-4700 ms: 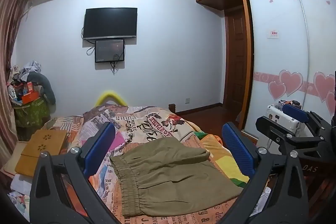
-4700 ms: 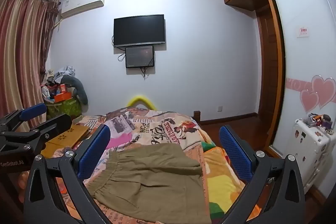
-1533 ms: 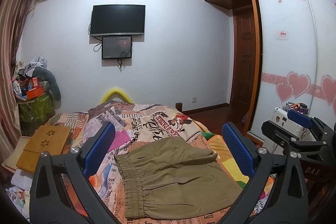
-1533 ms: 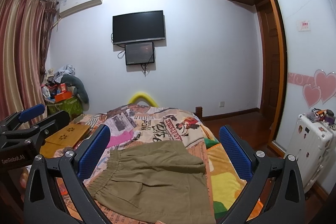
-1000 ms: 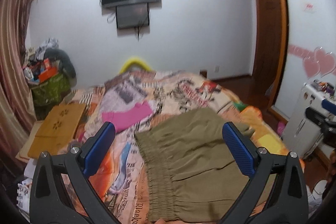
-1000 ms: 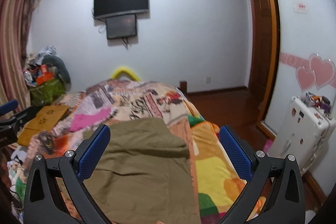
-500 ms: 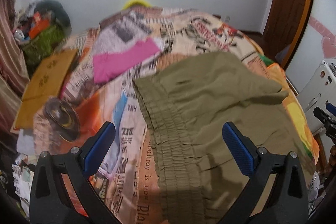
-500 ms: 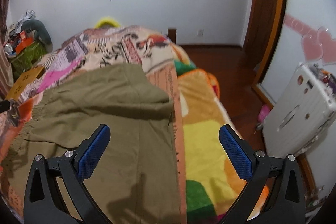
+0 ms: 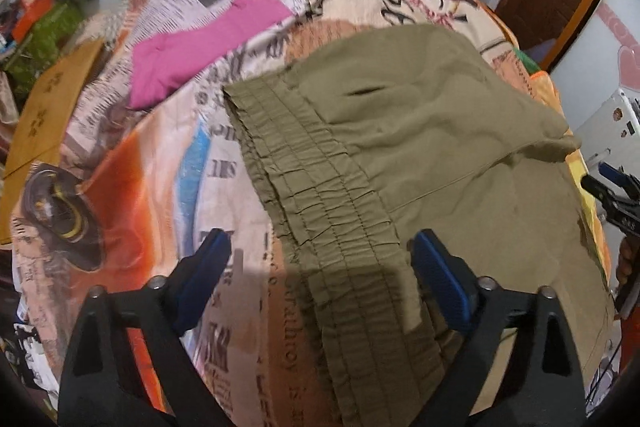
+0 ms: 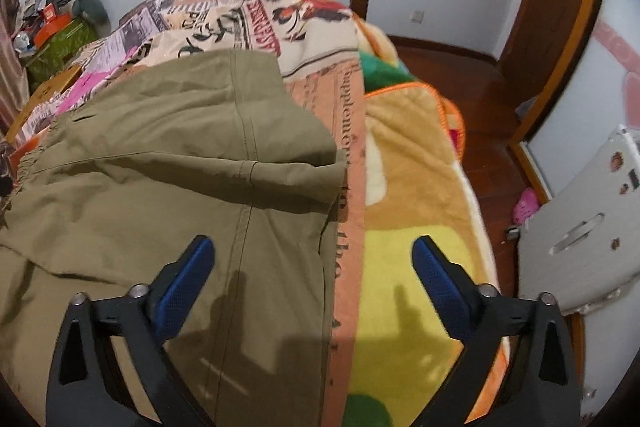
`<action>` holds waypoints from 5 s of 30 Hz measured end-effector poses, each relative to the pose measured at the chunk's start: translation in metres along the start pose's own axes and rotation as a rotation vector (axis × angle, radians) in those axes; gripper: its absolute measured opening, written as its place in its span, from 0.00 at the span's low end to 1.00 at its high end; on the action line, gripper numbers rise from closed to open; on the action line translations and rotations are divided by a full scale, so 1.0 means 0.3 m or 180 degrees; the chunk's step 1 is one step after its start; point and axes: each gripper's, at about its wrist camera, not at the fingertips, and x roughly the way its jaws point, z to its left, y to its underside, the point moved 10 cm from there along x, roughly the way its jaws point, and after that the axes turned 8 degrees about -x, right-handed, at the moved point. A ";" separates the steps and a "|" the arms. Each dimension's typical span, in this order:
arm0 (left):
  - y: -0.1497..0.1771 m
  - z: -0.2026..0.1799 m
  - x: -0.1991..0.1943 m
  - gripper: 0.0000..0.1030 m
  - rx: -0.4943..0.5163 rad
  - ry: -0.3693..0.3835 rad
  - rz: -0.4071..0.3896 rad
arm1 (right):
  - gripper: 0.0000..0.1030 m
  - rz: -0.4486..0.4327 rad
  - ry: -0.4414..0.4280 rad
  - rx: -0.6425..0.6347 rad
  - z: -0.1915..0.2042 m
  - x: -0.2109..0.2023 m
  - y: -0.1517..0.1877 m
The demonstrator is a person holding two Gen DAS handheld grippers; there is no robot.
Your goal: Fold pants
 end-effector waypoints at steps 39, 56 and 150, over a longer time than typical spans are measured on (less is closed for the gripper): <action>-0.052 0.048 0.064 0.92 0.0202 -0.0243 -0.0282 | 0.11 0.0279 -0.0176 -0.0009 0.034 0.100 0.041; -0.093 0.050 -0.038 0.94 0.0163 -0.0265 -0.0431 | 0.29 -0.0002 -0.0175 0.0430 -0.088 -0.025 -0.031; -0.441 0.266 0.268 0.88 -0.0553 -0.0055 -0.0060 | 0.63 0.0019 -0.0330 -0.0301 0.055 0.419 -0.568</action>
